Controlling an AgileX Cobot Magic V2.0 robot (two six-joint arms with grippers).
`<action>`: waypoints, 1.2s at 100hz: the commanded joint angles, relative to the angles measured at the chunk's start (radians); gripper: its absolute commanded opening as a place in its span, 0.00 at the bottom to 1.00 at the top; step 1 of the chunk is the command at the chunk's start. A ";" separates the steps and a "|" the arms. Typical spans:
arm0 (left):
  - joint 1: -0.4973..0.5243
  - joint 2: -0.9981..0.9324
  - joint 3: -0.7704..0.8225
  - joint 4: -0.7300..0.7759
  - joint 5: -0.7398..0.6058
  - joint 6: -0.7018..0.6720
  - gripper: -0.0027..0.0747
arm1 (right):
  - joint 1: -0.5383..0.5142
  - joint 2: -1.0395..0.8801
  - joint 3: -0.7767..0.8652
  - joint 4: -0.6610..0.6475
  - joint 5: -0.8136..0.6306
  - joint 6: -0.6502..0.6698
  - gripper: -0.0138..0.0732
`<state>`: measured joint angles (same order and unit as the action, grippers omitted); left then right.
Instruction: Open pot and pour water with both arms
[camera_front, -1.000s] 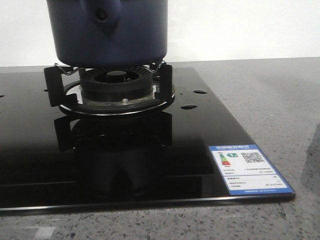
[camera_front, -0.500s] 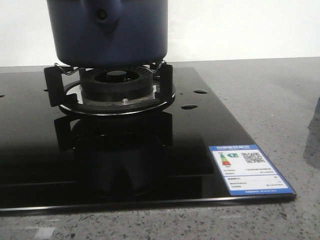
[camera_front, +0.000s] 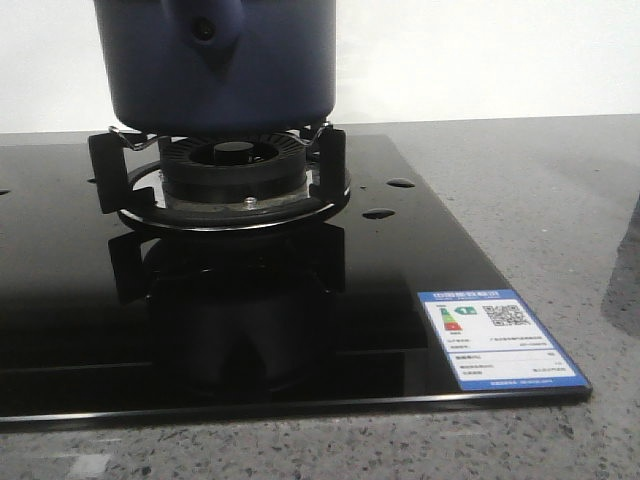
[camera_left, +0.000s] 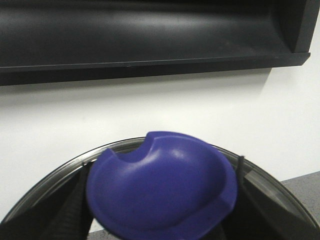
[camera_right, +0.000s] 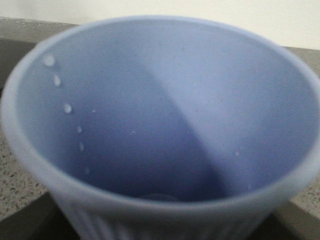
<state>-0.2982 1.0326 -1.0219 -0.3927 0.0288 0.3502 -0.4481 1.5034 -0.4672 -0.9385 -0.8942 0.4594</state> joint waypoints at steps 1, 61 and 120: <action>0.003 -0.018 -0.035 0.000 -0.114 0.000 0.53 | -0.004 -0.021 -0.019 -0.005 -0.048 -0.014 0.48; 0.003 -0.018 -0.035 0.000 -0.112 0.000 0.53 | -0.004 -0.063 -0.019 0.016 -0.028 -0.002 0.86; -0.007 -0.018 -0.035 -0.010 -0.114 0.000 0.53 | -0.004 -0.423 0.130 -0.075 0.238 0.223 0.86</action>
<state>-0.2982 1.0326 -1.0219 -0.3927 0.0288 0.3502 -0.4481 1.1525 -0.3469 -1.0292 -0.6217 0.6426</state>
